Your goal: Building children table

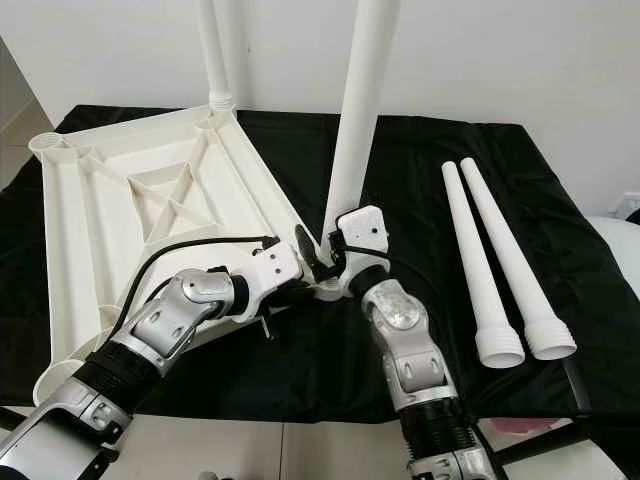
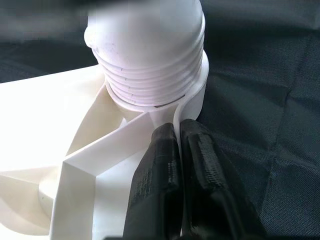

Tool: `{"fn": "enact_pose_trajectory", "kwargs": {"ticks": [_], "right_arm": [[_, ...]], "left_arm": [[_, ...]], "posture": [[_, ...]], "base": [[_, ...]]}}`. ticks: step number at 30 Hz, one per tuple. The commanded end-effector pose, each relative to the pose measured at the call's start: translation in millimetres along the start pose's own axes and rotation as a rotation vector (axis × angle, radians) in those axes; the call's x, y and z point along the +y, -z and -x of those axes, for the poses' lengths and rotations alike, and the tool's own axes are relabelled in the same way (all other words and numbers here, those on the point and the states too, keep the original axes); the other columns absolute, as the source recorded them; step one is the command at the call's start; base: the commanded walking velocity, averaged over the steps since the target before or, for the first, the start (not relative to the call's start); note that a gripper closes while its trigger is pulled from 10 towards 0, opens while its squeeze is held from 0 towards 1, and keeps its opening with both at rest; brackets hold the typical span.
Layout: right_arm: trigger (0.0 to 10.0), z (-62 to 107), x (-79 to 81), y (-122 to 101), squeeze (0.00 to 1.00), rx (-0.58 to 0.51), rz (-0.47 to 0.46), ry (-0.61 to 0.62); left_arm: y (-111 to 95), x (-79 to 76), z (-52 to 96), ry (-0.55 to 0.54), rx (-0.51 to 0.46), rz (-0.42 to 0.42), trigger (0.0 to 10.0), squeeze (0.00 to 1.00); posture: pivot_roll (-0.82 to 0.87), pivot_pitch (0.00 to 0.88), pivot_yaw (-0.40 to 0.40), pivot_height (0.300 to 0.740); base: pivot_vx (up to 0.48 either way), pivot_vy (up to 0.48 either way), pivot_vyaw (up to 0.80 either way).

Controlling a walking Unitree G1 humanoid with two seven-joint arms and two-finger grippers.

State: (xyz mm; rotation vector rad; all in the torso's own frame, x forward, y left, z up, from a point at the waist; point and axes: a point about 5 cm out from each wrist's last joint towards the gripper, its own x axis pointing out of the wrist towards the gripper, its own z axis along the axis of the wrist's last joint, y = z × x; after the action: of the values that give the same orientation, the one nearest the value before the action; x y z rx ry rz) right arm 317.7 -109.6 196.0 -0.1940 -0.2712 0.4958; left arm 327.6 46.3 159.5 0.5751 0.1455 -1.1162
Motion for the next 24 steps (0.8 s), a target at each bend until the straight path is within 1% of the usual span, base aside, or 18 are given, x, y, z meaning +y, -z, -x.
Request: {"fn": "enact_pose_trajectory", "kwargs": {"ticks": [1,5,8,11,13,16,17,19,20,21,22,23,24], "right_arm": [[10.0,-1.0,-2.9,-5,0.0,-0.007,-0.004,-0.028],[10.0,-0.8,-5.9,-4,0.0,-0.001,-0.007,-0.032],[10.0,1.3,-11.3,-4,0.0,0.018,-0.031,-0.081],[10.0,1.9,-16.5,-4,0.0,0.025,-0.06,-0.085],[10.0,1.9,-16.5,-4,0.0,0.025,-0.06,-0.085],[10.0,2.2,-18.0,-5,0.0,0.027,-0.087,-0.099],[9.8,2.4,-18.8,-5,0.0,0.028,-0.105,-0.11],[9.8,2.4,-18.8,-5,0.0,0.028,-0.105,-0.11],[4.0,2.5,-18.9,-5,0.0,0.029,-0.108,-0.115],[0.9,2.7,-18.9,-5,0.0,0.028,-0.112,-0.122],[0.9,3.0,-18.9,-6,0.0,0.027,-0.116,-0.129],[0.0,3.5,-18.6,-6,0.0,0.025,-0.127,-0.14],[0.0,3.5,-18.6,-6,0.0,0.025,-0.127,-0.14]], "left_arm": [[19,-10.9,-1.4,0.068,0.075,0.013,0.0,0.0],[19,-11.1,-1.5,0.069,0.074,0.013,0.0,0.0],[20,-11.3,-1.4,0.07,0.074,0.012,0.0,0.0],[20,-11.6,-1.3,0.071,0.074,0.011,0.0,0.0],[20,-11.6,-1.3,0.071,0.074,0.011,0.0,0.0],[20,-11.8,-1.3,0.071,0.075,0.011,0.0,0.0],[20,-12.2,-1.2,0.072,0.075,0.01,0.0,0.0],[20,-12.2,-1.2,0.072,0.075,0.01,0.0,0.0],[20,-12.3,-1.1,0.072,0.075,0.01,0.0,0.0],[21,-12.4,-1.1,0.071,0.075,0.011,0.0,0.0],[21,-12.4,-1.0,0.07,0.075,0.011,0.0,0.0],[21,-12.7,-0.9,0.07,0.075,0.011,0.0,0.0],[21,-12.7,-0.9,0.07,0.075,0.011,0.0,0.0]], "posture": [[0.05,0.132,-0.008,0.74],[0.05,0.132,-0.008,0.74],[0.05,0.127,-0.008,0.74],[0.05,0.125,-0.009,0.74],[0.05,0.125,-0.009,0.74],[0.05,0.122,-0.009,0.74],[0.06,0.12,-0.01,0.74],[0.06,0.12,-0.01,0.74],[0.06,0.12,-0.011,0.74],[0.06,0.12,-0.011,0.74],[0.06,0.118,-0.011,0.74],[0.06,0.118,-0.011,0.74],[0.06,0.118,-0.011,0.74]], "base": [[0.0,0.0,0.0],[0.0,0.0,0.0],[0.0,0.0,0.0],[0.0,0.0,0.0],[0.0,0.0,0.0],[0.0,0.0,0.0],[0.0,0.0,0.0],[0.0,0.0,0.0],[0.0,0.0,0.0],[0.0,0.0,0.0],[0.0,0.0,0.0],[0.0,0.0,0.0],[0.0,0.0,0.0]]}}
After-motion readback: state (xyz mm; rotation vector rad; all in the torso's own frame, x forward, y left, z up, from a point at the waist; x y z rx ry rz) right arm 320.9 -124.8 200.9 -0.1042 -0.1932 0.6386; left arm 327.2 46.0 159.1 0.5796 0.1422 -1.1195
